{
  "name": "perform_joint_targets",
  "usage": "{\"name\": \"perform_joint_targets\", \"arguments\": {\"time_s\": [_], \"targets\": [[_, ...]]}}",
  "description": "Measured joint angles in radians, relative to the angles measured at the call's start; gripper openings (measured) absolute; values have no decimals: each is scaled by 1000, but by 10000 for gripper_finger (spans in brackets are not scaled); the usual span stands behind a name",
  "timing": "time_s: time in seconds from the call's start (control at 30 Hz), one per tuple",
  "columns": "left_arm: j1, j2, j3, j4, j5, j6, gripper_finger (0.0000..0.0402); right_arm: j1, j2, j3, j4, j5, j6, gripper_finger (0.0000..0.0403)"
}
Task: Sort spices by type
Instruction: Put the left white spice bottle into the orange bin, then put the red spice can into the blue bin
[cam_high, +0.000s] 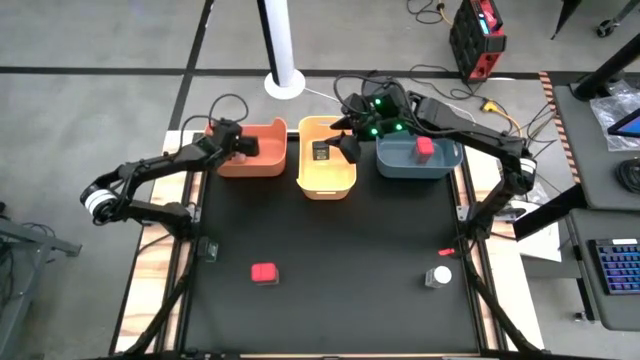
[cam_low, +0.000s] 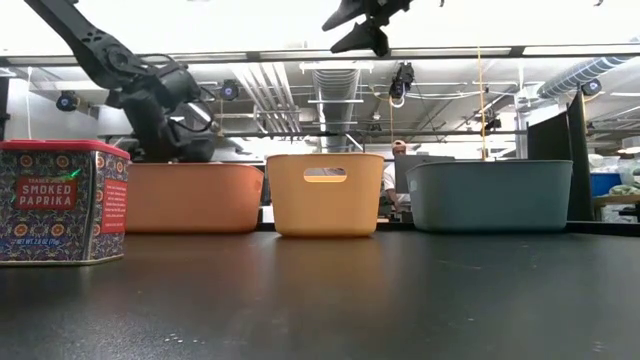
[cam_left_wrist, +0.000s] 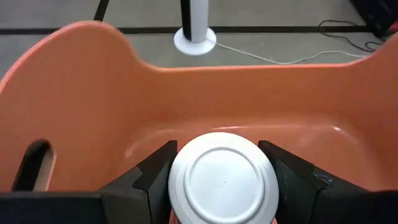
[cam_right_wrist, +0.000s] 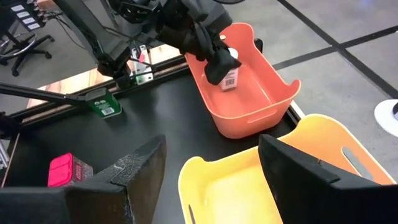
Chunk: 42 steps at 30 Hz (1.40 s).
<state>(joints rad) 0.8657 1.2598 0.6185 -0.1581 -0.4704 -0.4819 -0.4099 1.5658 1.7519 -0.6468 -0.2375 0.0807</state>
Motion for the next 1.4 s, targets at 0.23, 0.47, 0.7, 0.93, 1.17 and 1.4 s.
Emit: {"name": "perform_joint_targets", "arguments": {"time_s": [0.23, 0.47, 0.7, 0.93, 1.17, 1.4], "targets": [[17, 0, 0, -14, -7, -4, 183, 0, 0, 0, 1, 0, -3, 259], [28, 0, -6, -11, -11, -2, 183, 0, 0, 0, 1, 0, -4, 261], [28, 0, -7, -16, -11, 5, 218, 0, 0, 0, 1, 0, -6, 250], [27, 0, -7, -15, -11, 4, 228, 0, 0, 0, 1, 0, -3, 257], [28, -1, 51, -58, -10, 17, 225, 0, 0, 0, 1, 0, -2, 273], [27, -2, 133, -177, -10, 35, 226, 0, 0, 0, 0, 0, 5, 283]]}}
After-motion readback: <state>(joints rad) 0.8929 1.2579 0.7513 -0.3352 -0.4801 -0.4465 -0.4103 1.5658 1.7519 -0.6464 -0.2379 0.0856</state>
